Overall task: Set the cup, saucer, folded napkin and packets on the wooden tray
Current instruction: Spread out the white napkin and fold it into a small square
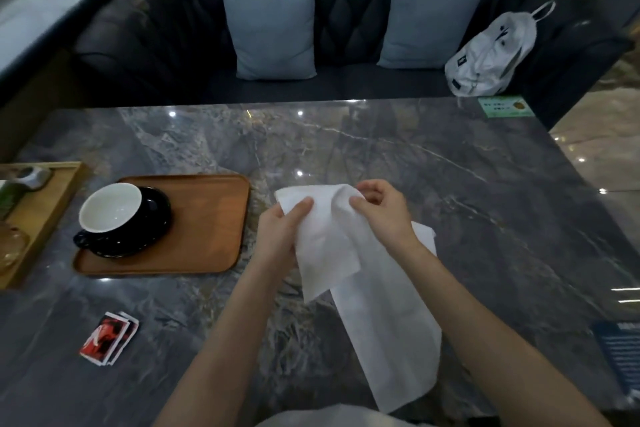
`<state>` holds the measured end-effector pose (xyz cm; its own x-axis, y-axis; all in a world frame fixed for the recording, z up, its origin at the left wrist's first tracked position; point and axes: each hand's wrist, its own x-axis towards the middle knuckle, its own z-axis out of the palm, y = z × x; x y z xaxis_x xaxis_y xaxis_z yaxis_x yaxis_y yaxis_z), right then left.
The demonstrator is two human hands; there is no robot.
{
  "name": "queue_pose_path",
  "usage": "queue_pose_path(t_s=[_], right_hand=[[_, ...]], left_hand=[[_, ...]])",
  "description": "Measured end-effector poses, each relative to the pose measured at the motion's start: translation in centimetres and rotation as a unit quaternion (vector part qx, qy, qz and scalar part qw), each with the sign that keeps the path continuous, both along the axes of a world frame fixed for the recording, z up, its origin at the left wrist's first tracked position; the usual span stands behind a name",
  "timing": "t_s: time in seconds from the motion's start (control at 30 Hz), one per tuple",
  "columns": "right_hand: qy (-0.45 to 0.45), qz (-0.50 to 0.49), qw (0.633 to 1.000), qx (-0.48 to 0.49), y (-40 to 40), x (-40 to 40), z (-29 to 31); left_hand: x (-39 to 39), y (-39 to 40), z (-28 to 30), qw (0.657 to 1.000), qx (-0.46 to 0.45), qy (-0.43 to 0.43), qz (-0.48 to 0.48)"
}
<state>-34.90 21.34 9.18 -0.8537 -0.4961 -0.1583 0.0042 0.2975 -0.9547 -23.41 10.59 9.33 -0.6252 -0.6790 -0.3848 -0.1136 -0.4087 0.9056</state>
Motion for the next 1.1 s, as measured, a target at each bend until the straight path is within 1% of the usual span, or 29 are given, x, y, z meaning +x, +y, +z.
queue_pose_path(t_s=[0.07, 0.1, 0.17, 0.23, 0.27, 0.33, 0.37, 0.4, 0.43, 0.47, 0.5, 0.53, 0.57, 0.6, 0.63, 0.67, 0.7, 0.73, 0.77, 0.8, 0.93, 1.03, 1.1], right_hand=[[0.105, -0.014, 0.993, 0.047, 0.2, 0.6, 0.7], [0.136, -0.014, 0.990, 0.042, 0.4, 1.1, 1.1], [0.137, 0.025, 0.990, 0.010, 1.0, 2.2, 2.1], [0.121, 0.107, 0.987, 0.011, 1.5, 3.6, 2.6], [0.126, 0.150, 0.980, 0.038, 1.7, 4.4, 2.5], [0.189, 0.208, 0.953, 0.115, 1.6, 5.6, 1.8], [0.234, 0.209, 0.940, 0.136, 1.4, 6.1, 1.1], [0.266, 0.193, 0.935, 0.133, 1.1, 6.5, 0.6], [0.278, 0.166, 0.939, 0.113, 1.0, 6.6, 0.2], [0.272, 0.137, 0.949, 0.085, 1.0, 6.6, 0.3], [0.257, 0.111, 0.958, 0.060, 0.9, 6.3, 0.3], [0.241, 0.095, 0.965, 0.042, 0.9, 5.9, 0.6], [0.228, 0.084, 0.970, 0.029, 0.9, 5.5, 1.0], [0.214, 0.078, 0.973, 0.019, 0.8, 4.9, 1.6], [0.195, 0.075, 0.978, 0.009, 0.7, 4.3, 2.2], [0.170, 0.079, 0.982, 0.000, 0.5, 3.7, 2.9], [0.146, 0.088, 0.985, -0.005, 0.2, 3.2, 3.6], [0.126, 0.102, 0.987, -0.003, 0.0, 2.7, 4.3], [0.105, 0.115, 0.988, 0.003, -0.3, 2.4, 5.1], [0.079, 0.126, 0.989, 0.006, -0.5, 2.1, 5.9], [-0.043, 0.151, 0.988, -0.005, -1.4, 1.2, 8.5], [-0.145, 0.146, 0.977, -0.053, -1.6, 0.3, 10.2], [-0.200, 0.117, 0.968, -0.093, -1.7, -0.6, 11.4]], left_hand=[[-0.4, -0.3, 0.9, 0.999, -0.012, -0.008, 0.032], [-0.6, -0.4, 1.3, 0.999, -0.001, -0.007, 0.053], [-1.0, -0.7, 1.6, 0.995, 0.064, 0.017, 0.079], [-1.5, -0.7, 1.7, 0.984, 0.150, 0.059, 0.078], [-1.7, -0.7, 1.8, 0.977, 0.187, 0.079, 0.070], [-1.9, -0.3, 2.0, 0.960, 0.253, 0.101, 0.064], [-1.9, -0.1, 2.1, 0.950, 0.285, 0.108, 0.062], [-1.8, 0.0, 2.2, 0.942, 0.309, 0.117, 0.062], [-1.8, 0.1, 2.3, 0.934, 0.326, 0.130, 0.061], [-1.6, 0.2, 2.5, 0.936, 0.321, 0.131, 0.058], [-1.4, 0.2, 2.6, 0.945, 0.296, 0.124, 0.057], [-1.1, 0.3, 2.7, 0.963, 0.240, 0.101, 0.067], [-0.8, 0.4, 2.8, 0.980, 0.164, 0.070, 0.084], [-0.3, 0.5, 2.8, 0.993, 0.058, 0.029, 0.101], [0.3, 0.4, 2.6, 0.991, -0.074, -0.015, 0.108], [0.8, 0.3, 2.3, 0.972, -0.208, -0.056, 0.090], [1.2, 0.0, 1.9, 0.944, -0.313, -0.086, 0.050], [1.4, -0.3, 1.4, 0.921, -0.377, -0.100, 0.003], [1.3, -0.5, 0.9, 0.908, -0.404, -0.103, -0.037], [1.2, -0.5, 0.6, 0.904, -0.412, -0.099, -0.058], [0.1, -0.7, -0.4, 0.907, -0.401, -0.099, -0.081], [0.0, -0.8, -0.7, 0.902, -0.399, -0.124, -0.109], [0.3, -0.9, -0.8, 0.905, -0.380, -0.146, -0.121]])
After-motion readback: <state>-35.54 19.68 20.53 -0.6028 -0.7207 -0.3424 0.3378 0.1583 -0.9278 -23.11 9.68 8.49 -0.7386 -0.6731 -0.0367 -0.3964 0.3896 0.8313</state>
